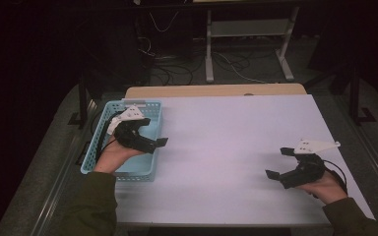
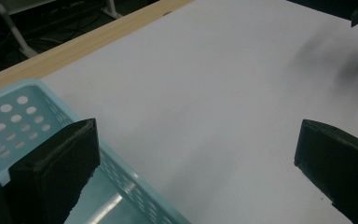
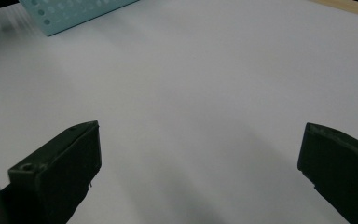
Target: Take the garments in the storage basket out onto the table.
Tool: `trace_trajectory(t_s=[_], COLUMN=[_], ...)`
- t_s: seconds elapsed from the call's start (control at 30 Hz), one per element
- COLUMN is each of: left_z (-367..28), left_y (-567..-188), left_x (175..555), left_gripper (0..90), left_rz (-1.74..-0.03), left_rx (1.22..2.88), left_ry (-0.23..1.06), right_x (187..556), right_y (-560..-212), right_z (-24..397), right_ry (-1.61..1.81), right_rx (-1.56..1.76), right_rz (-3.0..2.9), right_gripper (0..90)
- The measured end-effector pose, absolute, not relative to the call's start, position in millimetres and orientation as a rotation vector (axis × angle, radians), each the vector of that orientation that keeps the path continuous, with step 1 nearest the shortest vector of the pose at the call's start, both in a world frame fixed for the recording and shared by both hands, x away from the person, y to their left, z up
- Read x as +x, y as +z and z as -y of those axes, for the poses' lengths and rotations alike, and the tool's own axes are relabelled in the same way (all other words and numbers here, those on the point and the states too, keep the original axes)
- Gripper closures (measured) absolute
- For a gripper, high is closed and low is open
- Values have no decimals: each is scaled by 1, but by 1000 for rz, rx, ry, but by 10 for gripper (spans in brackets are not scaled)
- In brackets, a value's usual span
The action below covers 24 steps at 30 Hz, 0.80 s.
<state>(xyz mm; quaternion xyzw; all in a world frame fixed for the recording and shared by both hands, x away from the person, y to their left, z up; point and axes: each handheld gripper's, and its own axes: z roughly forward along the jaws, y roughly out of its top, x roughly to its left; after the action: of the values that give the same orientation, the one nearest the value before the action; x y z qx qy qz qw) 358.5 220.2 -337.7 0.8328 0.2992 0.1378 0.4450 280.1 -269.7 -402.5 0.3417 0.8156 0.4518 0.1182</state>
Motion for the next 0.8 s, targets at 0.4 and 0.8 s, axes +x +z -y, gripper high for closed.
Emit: trace_trajectory(t_s=[0.4,0.8], left_z=[-226,-236], left_y=[-335,-332], left_x=[366,377], left_gripper=[0,0], left_rz=[-766,-805], left_rx=[2076,2092], left_ry=[362,393], right_x=[280,280], right_y=[-402,-403], right_z=[269,270], right_ry=[1318,1319], right_rx=[1001,1003], right_rz=[-2386,-2385], right_gripper=[0,0])
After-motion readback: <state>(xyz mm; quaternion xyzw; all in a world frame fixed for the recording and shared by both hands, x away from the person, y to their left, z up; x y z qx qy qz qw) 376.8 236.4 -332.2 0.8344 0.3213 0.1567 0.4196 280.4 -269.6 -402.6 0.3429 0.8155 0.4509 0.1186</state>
